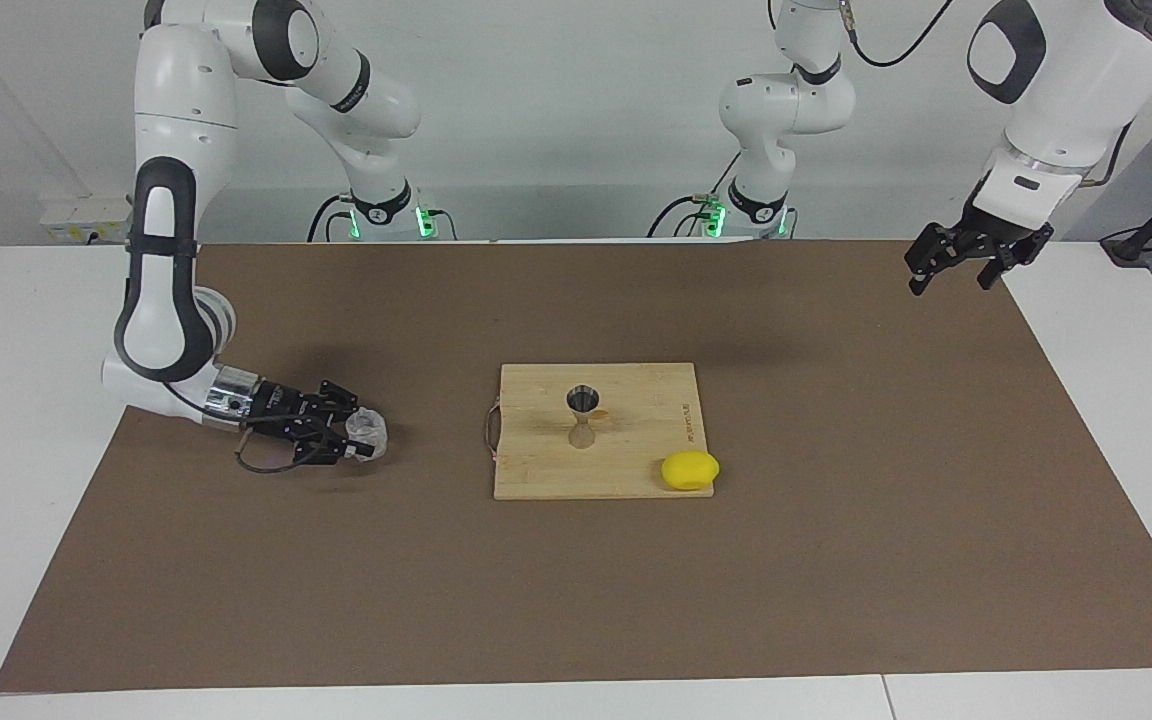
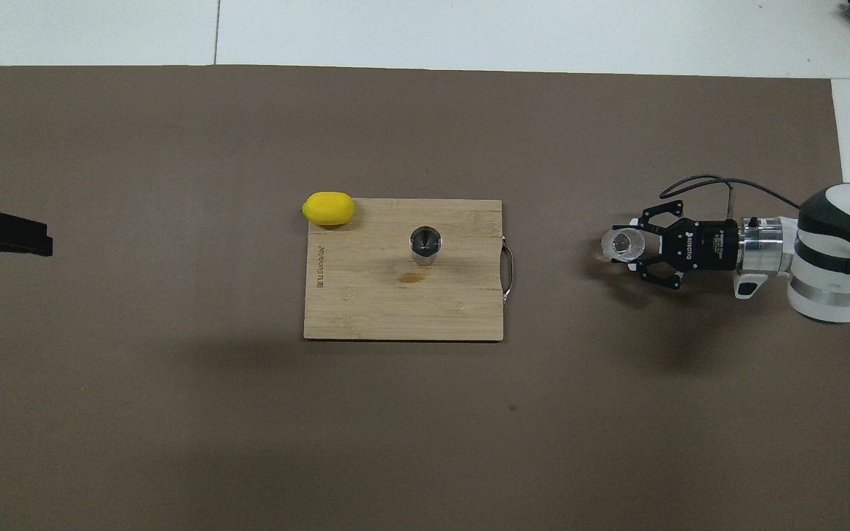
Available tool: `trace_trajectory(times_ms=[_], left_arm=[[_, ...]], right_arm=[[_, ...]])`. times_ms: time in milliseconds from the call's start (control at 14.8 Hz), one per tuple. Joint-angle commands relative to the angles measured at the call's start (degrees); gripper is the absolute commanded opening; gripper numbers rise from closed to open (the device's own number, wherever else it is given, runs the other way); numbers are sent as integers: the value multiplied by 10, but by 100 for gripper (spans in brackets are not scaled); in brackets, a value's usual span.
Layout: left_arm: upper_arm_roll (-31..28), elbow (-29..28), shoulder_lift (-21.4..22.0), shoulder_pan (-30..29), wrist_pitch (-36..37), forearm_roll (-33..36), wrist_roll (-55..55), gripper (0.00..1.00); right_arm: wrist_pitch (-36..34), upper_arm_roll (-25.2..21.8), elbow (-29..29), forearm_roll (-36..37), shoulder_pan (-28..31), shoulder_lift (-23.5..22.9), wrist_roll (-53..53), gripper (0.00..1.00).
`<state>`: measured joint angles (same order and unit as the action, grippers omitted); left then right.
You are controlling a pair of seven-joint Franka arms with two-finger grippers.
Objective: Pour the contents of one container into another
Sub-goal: 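Carry the glass cup back beside the cutting board with the right gripper, then lower the glass cup onto the table and open the right gripper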
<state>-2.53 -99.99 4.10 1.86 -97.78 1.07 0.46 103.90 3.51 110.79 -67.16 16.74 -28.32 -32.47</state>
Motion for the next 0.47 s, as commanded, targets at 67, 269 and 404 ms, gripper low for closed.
trace_trajectory(times_ms=[67, 269, 404], left_arm=[[2, 7, 5, -2, 13, 5, -1, 100], [2, 7, 5, -2, 13, 5, -2, 100], [2, 7, 5, -2, 11, 5, -2, 100]], right_arm=[[-24, 18, -8, 3, 3, -18, 18, 0], [-34, 18, -13, 31, 7, -19, 32, 0], [-36, 18, -21, 54, 8, -20, 46, 0]])
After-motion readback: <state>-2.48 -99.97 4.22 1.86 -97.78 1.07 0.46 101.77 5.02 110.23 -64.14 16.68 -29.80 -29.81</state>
